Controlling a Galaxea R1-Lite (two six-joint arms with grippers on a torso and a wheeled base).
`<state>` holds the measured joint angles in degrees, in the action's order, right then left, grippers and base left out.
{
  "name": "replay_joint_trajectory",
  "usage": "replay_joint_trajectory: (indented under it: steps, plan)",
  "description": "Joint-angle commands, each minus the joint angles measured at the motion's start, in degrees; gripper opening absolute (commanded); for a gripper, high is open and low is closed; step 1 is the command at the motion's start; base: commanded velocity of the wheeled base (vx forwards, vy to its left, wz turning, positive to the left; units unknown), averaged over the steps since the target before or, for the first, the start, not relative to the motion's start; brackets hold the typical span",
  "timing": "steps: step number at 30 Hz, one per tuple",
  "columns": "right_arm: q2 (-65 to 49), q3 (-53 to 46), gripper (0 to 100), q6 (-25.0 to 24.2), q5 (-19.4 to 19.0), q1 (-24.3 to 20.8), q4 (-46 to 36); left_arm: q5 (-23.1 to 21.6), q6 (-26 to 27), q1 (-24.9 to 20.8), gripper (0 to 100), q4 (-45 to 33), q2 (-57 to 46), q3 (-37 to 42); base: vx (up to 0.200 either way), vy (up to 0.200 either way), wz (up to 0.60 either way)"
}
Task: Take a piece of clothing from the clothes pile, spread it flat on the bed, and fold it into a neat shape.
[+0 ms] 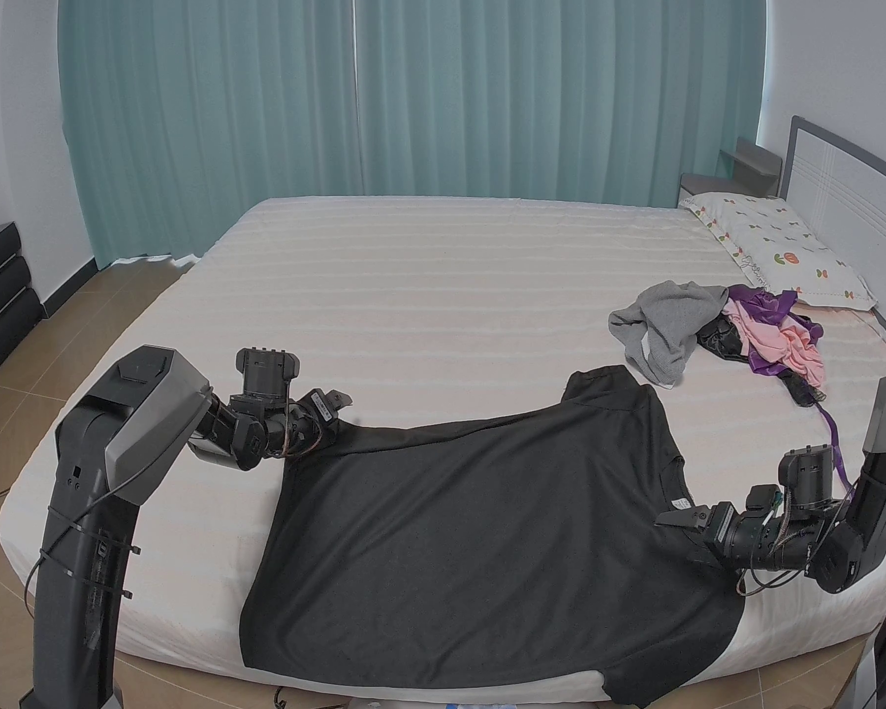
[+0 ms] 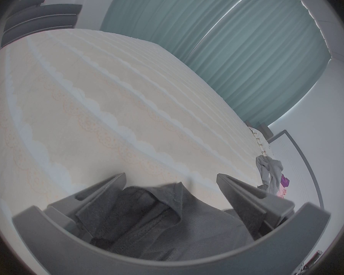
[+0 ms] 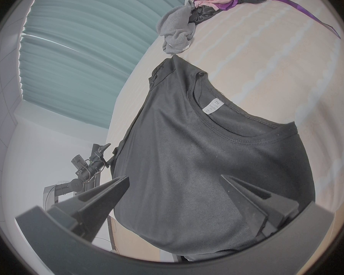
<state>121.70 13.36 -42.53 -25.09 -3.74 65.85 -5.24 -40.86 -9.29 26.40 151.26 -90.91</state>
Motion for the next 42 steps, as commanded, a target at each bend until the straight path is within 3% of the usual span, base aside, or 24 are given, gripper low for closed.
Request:
replay_joint_trajectory:
  steps: [1, 11, 20, 29, 30, 31, 36, 42]
  plan:
    - [0.2, -0.2, 100, 0.0, 0.0, 0.0, 0.1, 0.1, 0.3, -0.4, 0, 0.8, -0.2, 0.7, 0.0, 0.0, 0.0]
    - [0.2, 0.1, 100, 0.0, 0.0, 0.1, 0.2, 0.8, 0.2, 0.1, 0, 1.8, 0.2, -0.2, 0.0, 0.0, 0.0]
    - [0.0, 0.1, 100, 0.0, 0.0, 0.1, 0.2, 7.3, -0.3, 2.7, 0, 9.7, 1.7, -2.4, 0.0, 0.0, 0.0]
    - [0.0, 0.1, 100, 0.0, 0.0, 0.1, 0.2, 4.5, -3.9, 3.1, 0, 8.9, -0.1, -0.8, 0.0, 0.0, 0.0]
    - [0.1, 0.1, 100, 0.0, 0.0, 0.1, 0.2, 2.1, -4.3, 3.1, 0, 8.8, -1.1, 0.4, 0.0, 0.0, 0.0]
    - [0.1, 0.2, 100, 0.0, 0.0, 0.1, 0.2, 0.8, -4.9, 3.1, 100, 8.9, -1.4, 1.0, 0.0, 0.0, 0.0]
    - [0.2, 0.4, 100, 0.0, 0.0, 0.0, 0.2, -5.1, -5.8, 3.1, 100, 8.8, -2.5, 3.6, 0.0, 0.0, 0.0]
    - [0.3, 0.4, 100, 0.0, 0.0, 0.0, 0.2, -6.1, -3.4, 2.2, 100, 8.8, -2.5, 5.0, 0.0, 0.0, 0.0]
